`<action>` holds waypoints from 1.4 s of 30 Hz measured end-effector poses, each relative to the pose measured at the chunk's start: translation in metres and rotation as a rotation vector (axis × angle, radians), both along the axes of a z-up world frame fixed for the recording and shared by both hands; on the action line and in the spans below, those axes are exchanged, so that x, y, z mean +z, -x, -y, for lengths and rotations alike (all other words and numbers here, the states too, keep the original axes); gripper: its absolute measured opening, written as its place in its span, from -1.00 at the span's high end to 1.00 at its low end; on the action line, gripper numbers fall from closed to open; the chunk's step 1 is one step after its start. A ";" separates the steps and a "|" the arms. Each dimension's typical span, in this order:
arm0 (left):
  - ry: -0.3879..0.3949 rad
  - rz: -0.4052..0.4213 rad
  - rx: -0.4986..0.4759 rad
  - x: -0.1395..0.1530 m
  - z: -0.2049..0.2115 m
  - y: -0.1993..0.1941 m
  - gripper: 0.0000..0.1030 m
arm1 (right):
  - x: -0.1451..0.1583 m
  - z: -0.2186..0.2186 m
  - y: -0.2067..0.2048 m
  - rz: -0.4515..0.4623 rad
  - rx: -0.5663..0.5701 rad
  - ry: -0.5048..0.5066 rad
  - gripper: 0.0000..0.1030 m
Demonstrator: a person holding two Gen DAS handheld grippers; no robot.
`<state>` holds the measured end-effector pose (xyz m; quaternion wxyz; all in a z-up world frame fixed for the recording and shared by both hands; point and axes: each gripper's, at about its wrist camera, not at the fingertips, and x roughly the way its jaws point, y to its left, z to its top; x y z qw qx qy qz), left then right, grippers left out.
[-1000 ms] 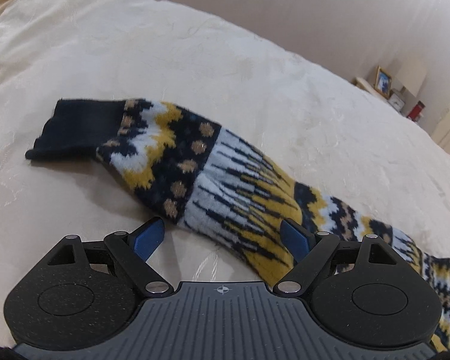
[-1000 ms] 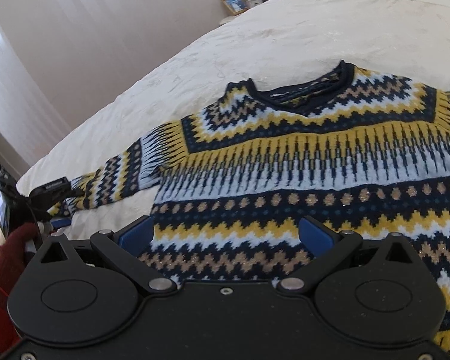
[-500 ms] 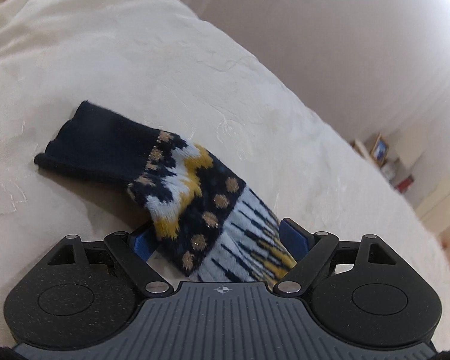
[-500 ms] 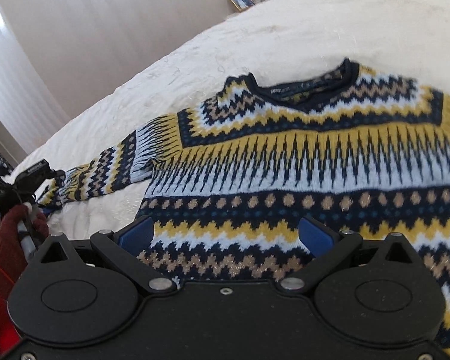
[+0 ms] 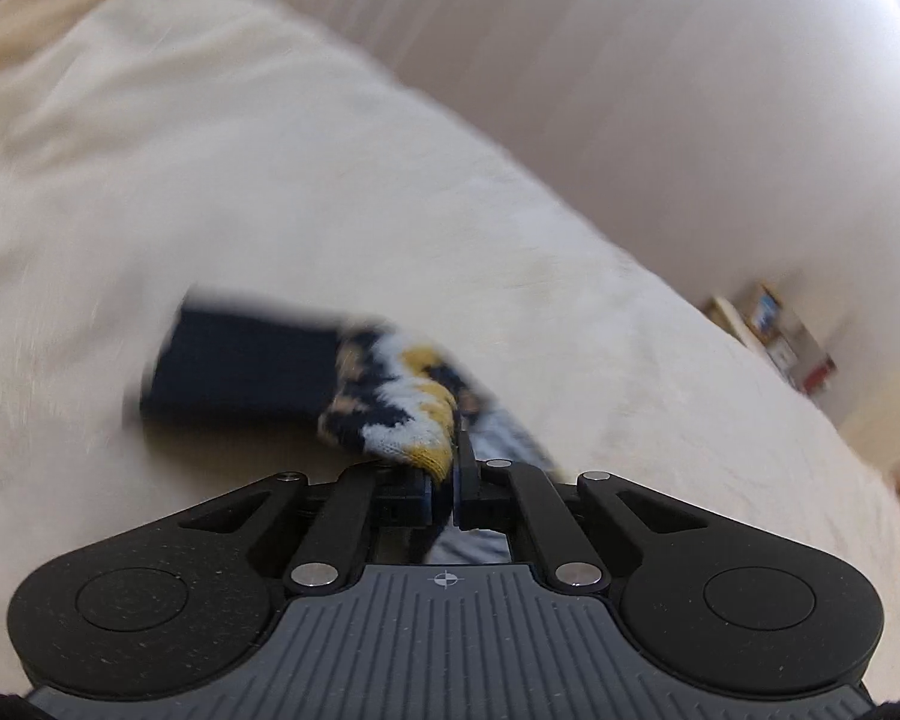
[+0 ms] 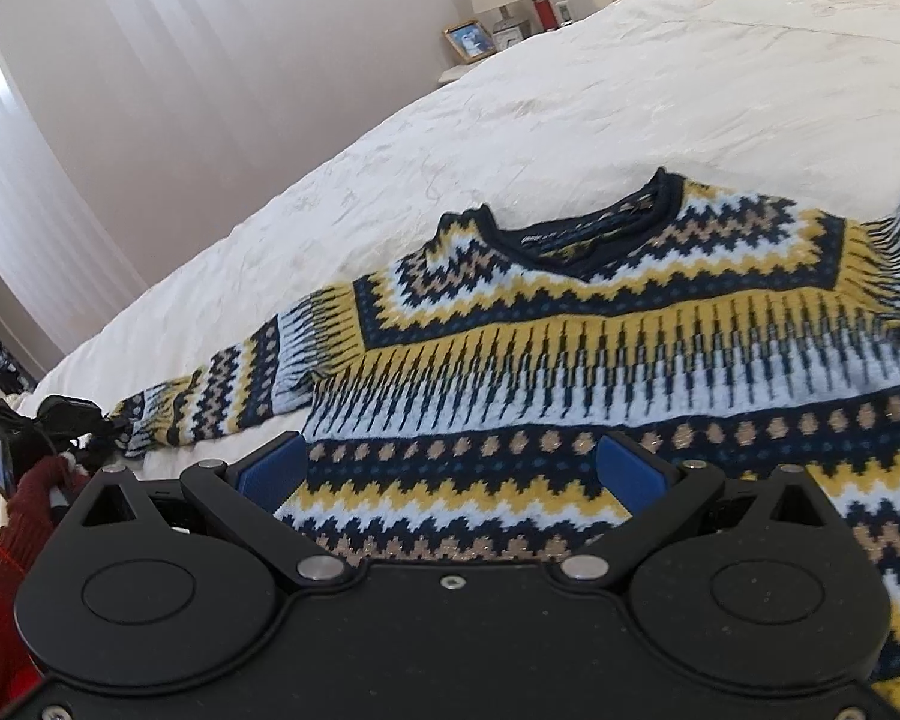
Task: Fold small clothes
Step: 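Carry the held sleeve across the sweater body and open the left gripper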
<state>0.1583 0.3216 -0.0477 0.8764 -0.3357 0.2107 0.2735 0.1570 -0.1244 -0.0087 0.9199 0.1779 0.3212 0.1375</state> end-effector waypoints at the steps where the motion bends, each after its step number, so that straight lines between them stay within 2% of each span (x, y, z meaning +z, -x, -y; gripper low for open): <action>1: -0.028 0.005 -0.029 0.008 0.007 0.000 0.91 | 0.002 0.003 0.001 0.001 -0.007 0.004 -0.98; 4: -0.114 0.003 -0.119 0.036 0.031 -0.002 0.91 | 0.009 0.013 0.005 0.010 -0.034 0.014 -0.98; 10: -0.196 0.053 -0.336 0.089 0.099 -0.023 0.91 | 0.020 0.044 0.011 0.011 -0.116 -0.007 -0.98; 15: -0.232 0.109 -0.551 0.128 0.174 -0.051 0.90 | 0.024 0.073 0.019 0.006 -0.189 -0.052 -0.98; 18: -0.242 0.122 -0.666 0.138 0.219 -0.068 0.90 | 0.028 0.089 0.024 0.007 -0.241 -0.062 -0.98; 21: -0.268 0.110 -0.773 0.129 0.267 -0.084 0.90 | 0.033 0.107 0.030 0.021 -0.296 -0.075 -0.98; 25: -0.269 0.064 -0.874 0.096 0.317 -0.089 0.90 | 0.033 0.131 0.038 0.023 -0.367 -0.104 -0.98; 28: -0.260 0.005 -0.941 0.068 0.351 -0.090 0.90 | 0.028 0.147 0.041 0.010 -0.406 -0.135 -0.98; 34: -0.309 -0.130 -1.055 0.027 0.404 -0.083 0.89 | 0.017 0.165 0.040 -0.027 -0.449 -0.154 -0.98; 36: -0.301 -0.163 -1.098 0.018 0.408 -0.083 0.75 | 0.016 0.169 0.041 -0.026 -0.451 -0.166 -0.98; 37: -0.292 -0.170 -1.120 0.018 0.413 -0.083 0.34 | 0.016 0.169 0.042 -0.025 -0.453 -0.167 -0.98; 38: -0.275 -0.163 -1.152 0.016 0.413 -0.083 0.03 | 0.017 0.170 0.043 -0.022 -0.455 -0.166 -0.98; 39: -0.253 -0.143 -1.194 0.015 0.412 -0.083 -0.12 | 0.018 0.170 0.044 -0.020 -0.458 -0.164 -0.98; 40: -0.235 -0.135 -1.235 0.014 0.414 -0.083 -0.44 | 0.018 0.170 0.044 -0.019 -0.462 -0.162 -0.98; 41: -0.222 -0.137 -1.270 0.014 0.414 -0.085 -0.62 | 0.019 0.171 0.045 -0.018 -0.466 -0.161 -0.98; 42: -0.221 -0.139 -1.294 0.014 0.415 -0.086 -0.63 | 0.019 0.171 0.045 -0.015 -0.471 -0.162 -0.98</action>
